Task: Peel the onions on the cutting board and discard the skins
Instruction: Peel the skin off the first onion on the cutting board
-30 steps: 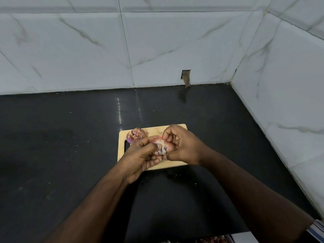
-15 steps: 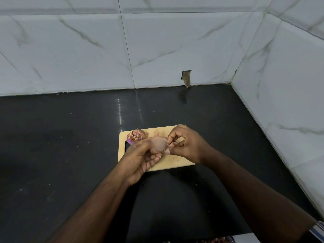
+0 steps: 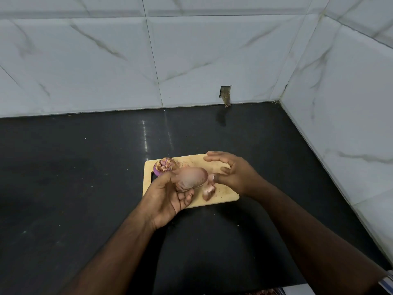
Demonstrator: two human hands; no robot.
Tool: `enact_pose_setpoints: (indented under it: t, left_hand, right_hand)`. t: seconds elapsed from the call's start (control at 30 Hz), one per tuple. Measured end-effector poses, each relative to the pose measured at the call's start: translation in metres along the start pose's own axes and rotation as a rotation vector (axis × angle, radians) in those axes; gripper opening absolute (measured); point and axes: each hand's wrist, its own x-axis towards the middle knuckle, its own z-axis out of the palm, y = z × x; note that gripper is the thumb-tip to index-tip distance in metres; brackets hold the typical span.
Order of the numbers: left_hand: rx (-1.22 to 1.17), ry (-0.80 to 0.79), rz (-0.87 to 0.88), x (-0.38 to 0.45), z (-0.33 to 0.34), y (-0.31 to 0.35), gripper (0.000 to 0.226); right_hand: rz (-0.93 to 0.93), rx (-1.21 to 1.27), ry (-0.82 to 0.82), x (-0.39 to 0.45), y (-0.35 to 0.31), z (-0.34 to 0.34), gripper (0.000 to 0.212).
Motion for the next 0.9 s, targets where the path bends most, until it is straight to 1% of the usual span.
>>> enact_pose_setpoints:
  t: [0.07,0.13,0.23,0.3,0.37,0.5,0.57,0.6,0.7,0.9]
  left_hand:
    - [0.017,-0.035,-0.012,0.000,0.001,0.001,0.057]
    - [0.040,-0.066,-0.019,-0.002,0.004,0.001,0.050]
    - [0.128,-0.061,0.036,-0.003,0.010,-0.001,0.045]
    - [0.178,-0.024,0.093,-0.001,0.012,-0.002,0.057]
    - [0.202,0.016,0.115,-0.001,0.011,-0.003,0.066]
    - [0.206,0.012,0.122,-0.002,0.010,-0.004,0.052]
    - [0.188,-0.008,0.121,-0.004,0.011,-0.006,0.049]
    - [0.178,-0.013,0.117,-0.004,0.011,-0.006,0.048]
    - [0.159,-0.011,0.101,-0.006,0.013,-0.007,0.035]
    - [0.131,-0.018,0.093,-0.006,0.012,-0.011,0.019]
  right_hand:
    - [-0.016,0.115,-0.122,-0.005,-0.010,0.002,0.060]
    - [-0.041,0.164,-0.177,-0.007,-0.016,0.009,0.065]
    - [-0.096,0.129,-0.116,-0.006,-0.016,0.016,0.059]
    - [-0.112,0.066,-0.065,-0.006,-0.014,0.015,0.058]
    - [-0.116,0.000,-0.063,-0.005,-0.014,0.014,0.058]
    - [-0.079,-0.045,-0.085,-0.004,-0.022,0.013,0.055]
    - [-0.067,-0.058,-0.084,-0.004,-0.025,0.012,0.053]
    - [-0.066,-0.068,-0.085,-0.004,-0.027,0.011,0.052]
    - [-0.074,-0.105,-0.100,-0.004,-0.028,0.010,0.051]
    - [-0.088,-0.157,-0.113,-0.003,-0.028,0.011,0.051]
